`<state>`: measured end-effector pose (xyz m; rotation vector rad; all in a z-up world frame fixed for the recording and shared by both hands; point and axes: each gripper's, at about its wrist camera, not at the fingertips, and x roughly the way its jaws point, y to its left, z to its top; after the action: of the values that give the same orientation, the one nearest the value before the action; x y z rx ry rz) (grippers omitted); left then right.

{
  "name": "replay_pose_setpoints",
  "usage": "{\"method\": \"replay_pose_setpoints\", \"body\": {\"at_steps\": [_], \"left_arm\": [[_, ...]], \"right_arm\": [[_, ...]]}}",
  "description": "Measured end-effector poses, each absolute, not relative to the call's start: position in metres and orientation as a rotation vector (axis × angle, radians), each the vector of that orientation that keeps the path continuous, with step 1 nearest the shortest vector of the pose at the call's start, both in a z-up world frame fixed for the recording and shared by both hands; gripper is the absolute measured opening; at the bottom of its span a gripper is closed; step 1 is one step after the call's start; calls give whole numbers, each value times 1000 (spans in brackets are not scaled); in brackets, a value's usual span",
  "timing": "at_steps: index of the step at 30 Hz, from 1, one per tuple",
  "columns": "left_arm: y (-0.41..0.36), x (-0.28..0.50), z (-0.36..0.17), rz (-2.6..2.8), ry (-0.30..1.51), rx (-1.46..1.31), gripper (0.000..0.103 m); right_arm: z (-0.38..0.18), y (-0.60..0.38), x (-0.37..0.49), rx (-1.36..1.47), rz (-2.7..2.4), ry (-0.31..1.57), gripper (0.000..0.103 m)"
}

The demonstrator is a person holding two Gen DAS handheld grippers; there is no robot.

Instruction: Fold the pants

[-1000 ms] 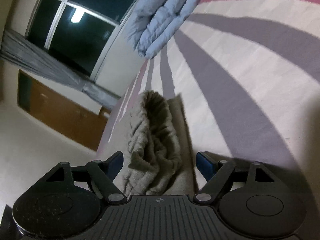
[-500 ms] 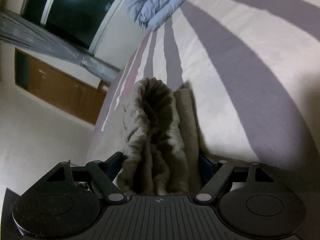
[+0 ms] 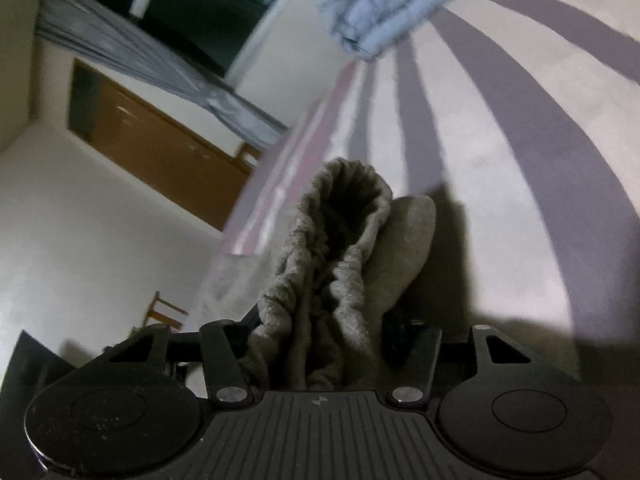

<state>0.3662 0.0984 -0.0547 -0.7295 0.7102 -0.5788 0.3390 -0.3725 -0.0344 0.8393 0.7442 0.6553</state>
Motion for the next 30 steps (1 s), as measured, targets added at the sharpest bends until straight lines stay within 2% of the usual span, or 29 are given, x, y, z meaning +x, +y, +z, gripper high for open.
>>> {"method": "replay_pose_setpoints", "body": {"at_steps": [6,7,8,9,10,12,13,18,20,25,30], "left_arm": [[108,420,-17,-545,646,-706,26],[105,432,-15,-527,661,-676,28],[102,443,-16,-480,691,-622,42],[101,448,-20,-400,708,-560,81],[97,450,-25,-278,729,-455,97],[80,446,-39,-156,777,-164,96],[77,438,-44,-160,748,-107,96],[95,386,-34,-125,634,-183,97],[102,353,-27,-82,588,-117,97],[123,285,-29,9,610,-30,97],[127,220,-15,41,583,-89,97]], "right_arm": [[-16,-358,383,853,676,692,55],[-18,-356,395,853,662,696,58],[-21,-352,406,846,632,714,63],[-28,-349,417,805,577,747,76],[-34,-345,426,702,478,784,87],[-47,-337,429,577,406,802,89],[-46,-334,427,543,416,799,89],[-31,-336,391,406,335,722,103],[-27,-352,363,416,302,659,103],[-34,-399,274,352,144,592,103],[-29,-415,189,379,30,555,103]]}}
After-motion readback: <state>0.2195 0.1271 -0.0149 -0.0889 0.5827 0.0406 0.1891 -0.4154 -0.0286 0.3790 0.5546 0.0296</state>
